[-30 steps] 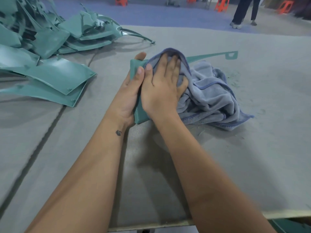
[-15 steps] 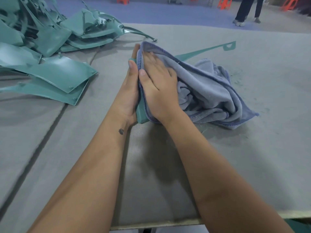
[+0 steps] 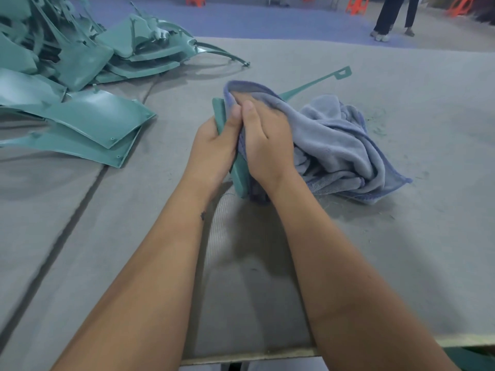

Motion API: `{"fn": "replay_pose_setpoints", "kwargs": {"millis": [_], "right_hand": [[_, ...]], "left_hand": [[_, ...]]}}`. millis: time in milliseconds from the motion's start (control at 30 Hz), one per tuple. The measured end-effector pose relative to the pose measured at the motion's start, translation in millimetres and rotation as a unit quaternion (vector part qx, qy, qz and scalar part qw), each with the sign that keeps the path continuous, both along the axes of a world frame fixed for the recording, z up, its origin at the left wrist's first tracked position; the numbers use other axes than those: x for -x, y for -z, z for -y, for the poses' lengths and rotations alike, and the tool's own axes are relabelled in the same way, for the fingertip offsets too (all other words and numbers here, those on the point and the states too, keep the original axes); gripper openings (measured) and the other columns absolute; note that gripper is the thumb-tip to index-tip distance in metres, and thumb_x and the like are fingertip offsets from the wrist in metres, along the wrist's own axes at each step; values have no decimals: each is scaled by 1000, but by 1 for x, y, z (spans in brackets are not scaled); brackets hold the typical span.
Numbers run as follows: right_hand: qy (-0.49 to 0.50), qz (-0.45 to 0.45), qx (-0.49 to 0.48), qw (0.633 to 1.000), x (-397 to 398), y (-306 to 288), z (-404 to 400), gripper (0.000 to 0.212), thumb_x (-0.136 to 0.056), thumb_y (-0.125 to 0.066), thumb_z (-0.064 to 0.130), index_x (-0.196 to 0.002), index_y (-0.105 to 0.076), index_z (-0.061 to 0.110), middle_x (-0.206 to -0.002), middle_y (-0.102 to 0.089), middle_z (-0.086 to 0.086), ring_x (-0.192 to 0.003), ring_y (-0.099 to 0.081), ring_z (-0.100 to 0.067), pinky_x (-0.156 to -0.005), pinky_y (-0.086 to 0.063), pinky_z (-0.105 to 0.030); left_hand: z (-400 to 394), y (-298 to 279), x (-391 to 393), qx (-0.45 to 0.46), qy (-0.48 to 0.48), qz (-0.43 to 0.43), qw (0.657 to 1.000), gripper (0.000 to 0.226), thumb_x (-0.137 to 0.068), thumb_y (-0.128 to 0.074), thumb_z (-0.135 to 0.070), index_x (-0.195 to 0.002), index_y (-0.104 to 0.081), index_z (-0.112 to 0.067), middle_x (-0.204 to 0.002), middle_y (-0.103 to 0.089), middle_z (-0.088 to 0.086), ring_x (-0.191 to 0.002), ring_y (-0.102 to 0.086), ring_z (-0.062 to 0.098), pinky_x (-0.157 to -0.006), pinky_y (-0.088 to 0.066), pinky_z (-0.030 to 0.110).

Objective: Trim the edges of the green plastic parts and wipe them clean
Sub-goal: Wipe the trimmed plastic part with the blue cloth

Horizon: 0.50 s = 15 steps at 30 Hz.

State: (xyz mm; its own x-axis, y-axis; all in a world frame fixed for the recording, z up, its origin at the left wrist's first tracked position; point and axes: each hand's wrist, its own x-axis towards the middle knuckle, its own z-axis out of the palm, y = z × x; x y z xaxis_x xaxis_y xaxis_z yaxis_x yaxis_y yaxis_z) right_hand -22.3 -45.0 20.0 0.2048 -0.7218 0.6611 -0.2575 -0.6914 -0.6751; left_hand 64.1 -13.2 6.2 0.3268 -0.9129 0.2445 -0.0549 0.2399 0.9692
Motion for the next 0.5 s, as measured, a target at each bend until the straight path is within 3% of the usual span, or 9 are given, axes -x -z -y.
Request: {"fn": "replay_pose_setpoints", "kwargs": {"millis": [67, 167, 233, 300, 400, 433, 500], "right_hand": [[59, -69, -13, 996, 3, 1, 8, 39, -98, -29, 23, -106, -66, 12, -111, -67, 0, -110, -57, -19, -99, -38, -48], [100, -172, -64, 978, 7, 2, 17, 44, -102, -26, 31, -130, -55, 14, -138, -54, 1, -135, -38, -16, -111, -24, -43], [75, -130, -75, 986, 9, 1, 15, 38, -101, -34, 27, -126, -59, 13, -134, -57, 2, -133, -41, -16, -111, -26, -45], [19, -13, -80, 997, 6, -1, 7, 32, -95, -43, 19, -113, -67, 7, -119, -66, -2, -120, -54, -19, -105, -36, -46], [-83, 81, -122, 986, -4, -3, -5, 26, -93, -46, 17, -100, -70, 9, -103, -70, 0, -101, -61, -9, -96, -46, -28], [-109, 83, -129, 982, -6, -3, -8, 25, -94, -47, 19, -100, -70, 12, -103, -70, 2, -101, -61, -6, -94, -46, -24], [-142, 58, -144, 978, -8, 0, -10, 30, -97, -46, 27, -114, -69, 15, -120, -66, 0, -120, -55, -9, -108, -38, -32]], "left_hand": [[-3, -2, 1, 13, -10, 17, 1000, 32, -95, -52, -45, -94, -69, -18, -89, -74, 1, -85, -69, 12, -78, -55, 36], [-5, -4, 4, 25, -12, 20, 999, 22, -98, -53, -36, -89, -67, -22, -83, -72, -5, -80, -66, 7, -76, -54, 29], [-4, -4, 5, 19, -15, 22, 999, 27, -97, -51, -42, -90, -68, -23, -84, -73, -4, -80, -67, 8, -75, -54, 29], [-3, -3, 5, 11, -21, 6, 1000, 37, -91, -47, -52, -85, -71, -25, -85, -74, -2, -82, -69, 11, -75, -56, 32], [-4, -5, 8, -19, -33, -20, 999, 50, -82, -35, -74, -79, -74, -44, -84, -76, -7, -81, -73, 10, -68, -60, 31], [-3, -5, 8, -31, -40, -31, 998, 51, -76, -31, -80, -78, -72, -51, -86, -75, -10, -83, -73, 10, -71, -60, 34], [-1, -5, 7, -39, -53, -59, 996, 50, -75, -28, -82, -78, -70, -57, -92, -75, -15, -91, -71, 7, -80, -57, 34]]}}
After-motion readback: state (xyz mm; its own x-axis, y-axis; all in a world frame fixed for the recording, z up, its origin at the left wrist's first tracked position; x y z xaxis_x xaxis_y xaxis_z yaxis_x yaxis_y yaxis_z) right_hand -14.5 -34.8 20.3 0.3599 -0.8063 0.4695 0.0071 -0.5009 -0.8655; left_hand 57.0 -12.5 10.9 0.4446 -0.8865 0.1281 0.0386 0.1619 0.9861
